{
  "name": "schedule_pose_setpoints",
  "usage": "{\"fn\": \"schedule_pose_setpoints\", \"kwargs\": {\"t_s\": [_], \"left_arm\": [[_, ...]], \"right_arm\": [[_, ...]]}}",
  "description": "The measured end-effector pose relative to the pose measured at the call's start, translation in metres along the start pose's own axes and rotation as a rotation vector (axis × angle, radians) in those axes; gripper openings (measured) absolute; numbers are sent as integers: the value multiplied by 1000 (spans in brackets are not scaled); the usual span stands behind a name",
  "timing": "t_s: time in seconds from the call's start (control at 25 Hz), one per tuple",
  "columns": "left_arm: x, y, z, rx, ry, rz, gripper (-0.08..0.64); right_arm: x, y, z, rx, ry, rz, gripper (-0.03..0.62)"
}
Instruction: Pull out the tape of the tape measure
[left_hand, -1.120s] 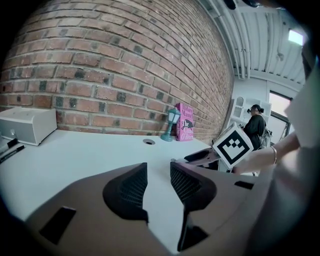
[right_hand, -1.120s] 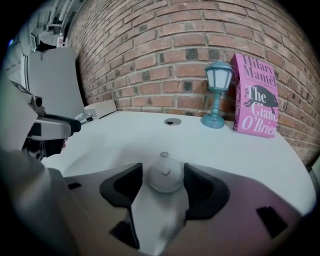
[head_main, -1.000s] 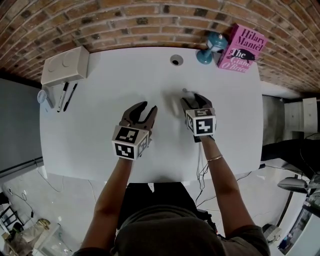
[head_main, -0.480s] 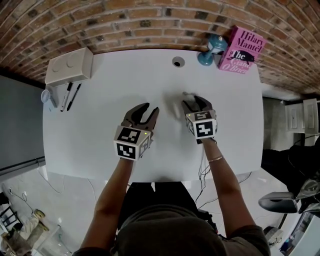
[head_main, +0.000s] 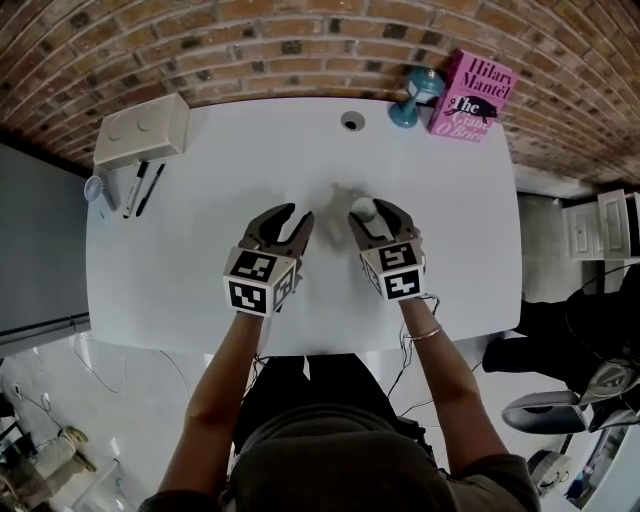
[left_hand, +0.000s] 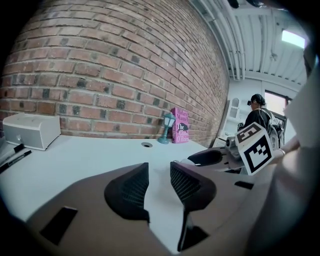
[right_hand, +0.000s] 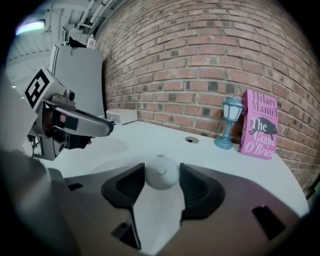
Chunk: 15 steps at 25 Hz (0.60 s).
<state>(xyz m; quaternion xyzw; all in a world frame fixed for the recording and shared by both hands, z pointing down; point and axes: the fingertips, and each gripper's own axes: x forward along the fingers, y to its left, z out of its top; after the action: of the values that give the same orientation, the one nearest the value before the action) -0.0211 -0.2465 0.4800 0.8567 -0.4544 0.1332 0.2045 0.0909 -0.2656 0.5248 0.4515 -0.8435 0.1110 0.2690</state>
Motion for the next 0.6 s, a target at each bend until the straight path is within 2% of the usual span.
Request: {"fn": "schedule_pose_setpoints", "kwargs": {"t_s": [0.6], "left_arm": [[-48,-17,0,33,-44,-53,141]], "right_arm": [[-60,80,26,-44,-148,16,222]]}}
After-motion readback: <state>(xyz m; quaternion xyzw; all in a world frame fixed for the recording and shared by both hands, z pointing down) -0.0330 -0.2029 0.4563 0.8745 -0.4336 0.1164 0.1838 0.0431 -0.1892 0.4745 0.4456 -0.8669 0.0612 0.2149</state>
